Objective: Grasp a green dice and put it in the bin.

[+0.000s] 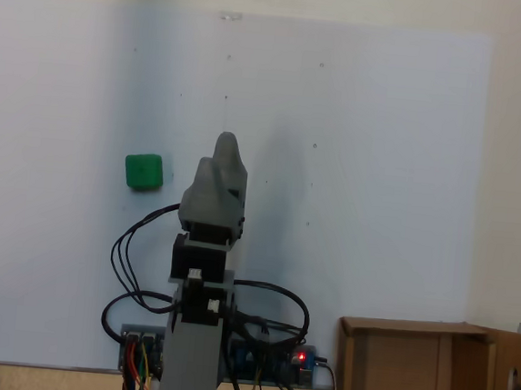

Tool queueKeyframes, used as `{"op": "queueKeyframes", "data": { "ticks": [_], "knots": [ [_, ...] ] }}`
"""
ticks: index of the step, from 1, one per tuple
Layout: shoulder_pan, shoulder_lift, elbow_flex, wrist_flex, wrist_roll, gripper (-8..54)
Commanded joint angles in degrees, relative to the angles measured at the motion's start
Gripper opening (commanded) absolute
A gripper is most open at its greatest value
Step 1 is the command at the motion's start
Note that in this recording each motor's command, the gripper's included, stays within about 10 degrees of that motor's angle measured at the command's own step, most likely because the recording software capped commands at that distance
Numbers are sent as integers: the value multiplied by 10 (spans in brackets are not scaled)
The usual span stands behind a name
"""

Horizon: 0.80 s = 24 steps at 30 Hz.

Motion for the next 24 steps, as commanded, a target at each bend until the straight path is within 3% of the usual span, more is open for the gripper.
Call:
{"op": "queueKeyframes", "data": {
  "ticks": [1,8,11,12,24],
  "knots": [
    [27,54,100,-100,0,447],
    [28,54,140,-125,-1,447],
    [27,53,87,-111,0,447],
    [23,49,11,4,1,447],
    [2,52,-107,333,0,446]
  ]
}}
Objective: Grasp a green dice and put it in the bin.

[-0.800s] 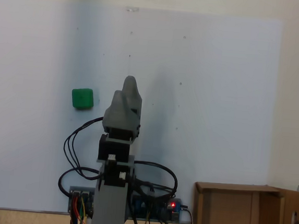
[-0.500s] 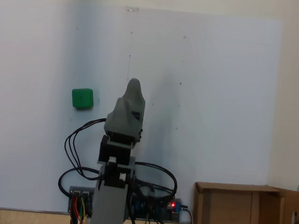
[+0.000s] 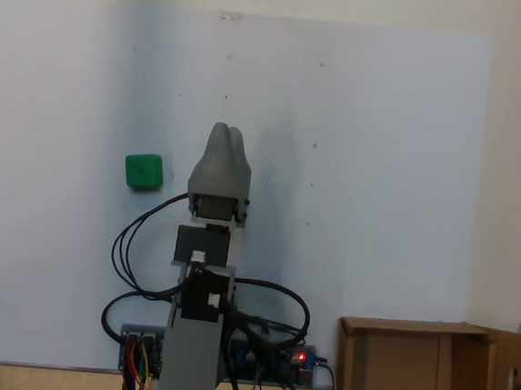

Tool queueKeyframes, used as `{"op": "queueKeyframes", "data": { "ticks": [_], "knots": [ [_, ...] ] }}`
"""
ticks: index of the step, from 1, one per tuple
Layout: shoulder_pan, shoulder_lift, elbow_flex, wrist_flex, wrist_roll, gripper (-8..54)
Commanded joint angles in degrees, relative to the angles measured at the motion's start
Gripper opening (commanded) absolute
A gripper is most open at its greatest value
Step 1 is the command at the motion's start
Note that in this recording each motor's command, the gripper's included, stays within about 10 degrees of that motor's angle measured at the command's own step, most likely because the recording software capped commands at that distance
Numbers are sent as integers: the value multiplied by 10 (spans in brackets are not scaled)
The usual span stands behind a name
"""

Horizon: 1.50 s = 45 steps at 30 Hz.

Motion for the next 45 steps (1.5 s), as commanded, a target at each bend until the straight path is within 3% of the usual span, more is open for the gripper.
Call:
{"op": "queueKeyframes", "data": {
  "ticks": [1,18,27,37,45],
  "knots": [
    [-15,53,-44,76,0,446],
    [-4,53,-381,620,-6,443],
    [-16,55,-399,827,0,422],
    [-111,47,-570,1082,174,415],
    [-217,36,-583,1146,331,417]
  ]
}}
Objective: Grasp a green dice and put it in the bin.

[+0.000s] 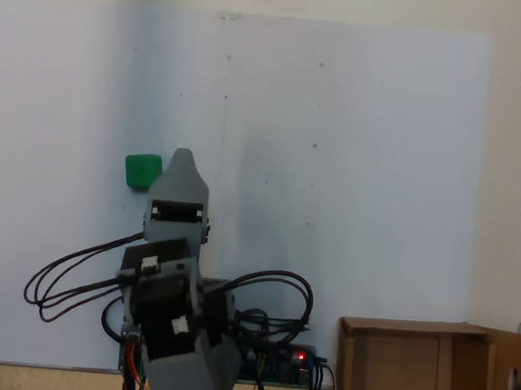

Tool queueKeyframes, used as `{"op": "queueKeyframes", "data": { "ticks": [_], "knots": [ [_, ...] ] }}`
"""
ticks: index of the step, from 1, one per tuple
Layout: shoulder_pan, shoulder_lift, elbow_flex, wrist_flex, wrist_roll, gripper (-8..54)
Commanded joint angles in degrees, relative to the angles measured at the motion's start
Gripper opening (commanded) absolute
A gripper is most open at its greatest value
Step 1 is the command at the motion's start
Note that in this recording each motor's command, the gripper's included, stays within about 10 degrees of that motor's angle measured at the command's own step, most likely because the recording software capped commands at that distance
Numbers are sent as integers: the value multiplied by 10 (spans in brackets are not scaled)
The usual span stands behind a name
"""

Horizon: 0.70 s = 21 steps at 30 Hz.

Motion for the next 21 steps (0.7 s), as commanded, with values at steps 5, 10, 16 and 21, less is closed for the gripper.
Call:
{"op": "queueKeyframes", "data": {
  "ticks": [5,10,16,21],
  "knots": [
    [-67,-2,-36,32,143,417],
    [-91,-80,-86,55,173,396],
    [-91,-138,-117,54,181,388],
    [-91,-146,-118,55,185,388]
  ]
}}
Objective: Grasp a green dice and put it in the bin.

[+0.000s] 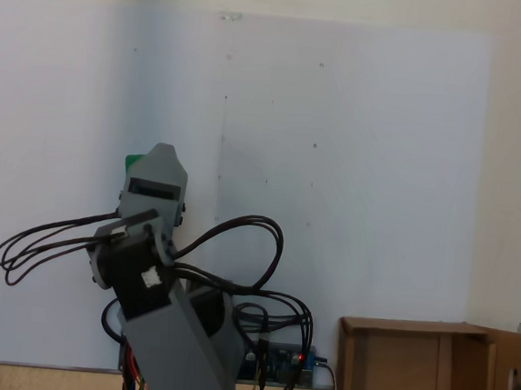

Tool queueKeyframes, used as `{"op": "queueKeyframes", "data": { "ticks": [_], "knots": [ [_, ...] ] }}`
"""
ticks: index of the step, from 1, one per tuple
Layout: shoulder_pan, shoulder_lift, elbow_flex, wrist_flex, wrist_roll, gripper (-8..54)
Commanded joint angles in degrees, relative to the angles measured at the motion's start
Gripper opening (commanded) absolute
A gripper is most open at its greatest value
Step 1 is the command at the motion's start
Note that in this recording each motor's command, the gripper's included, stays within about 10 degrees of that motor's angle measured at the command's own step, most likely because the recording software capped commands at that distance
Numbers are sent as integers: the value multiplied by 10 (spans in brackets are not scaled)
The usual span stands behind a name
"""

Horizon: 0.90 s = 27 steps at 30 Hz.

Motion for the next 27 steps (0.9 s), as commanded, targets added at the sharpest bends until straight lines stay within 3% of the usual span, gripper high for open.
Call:
{"op": "queueKeyframes", "data": {
  "ticks": [1,27],
  "knots": [
    [-5,-4,-36,1,49,388],
    [-66,-74,-109,-27,72,371]
  ]
}}
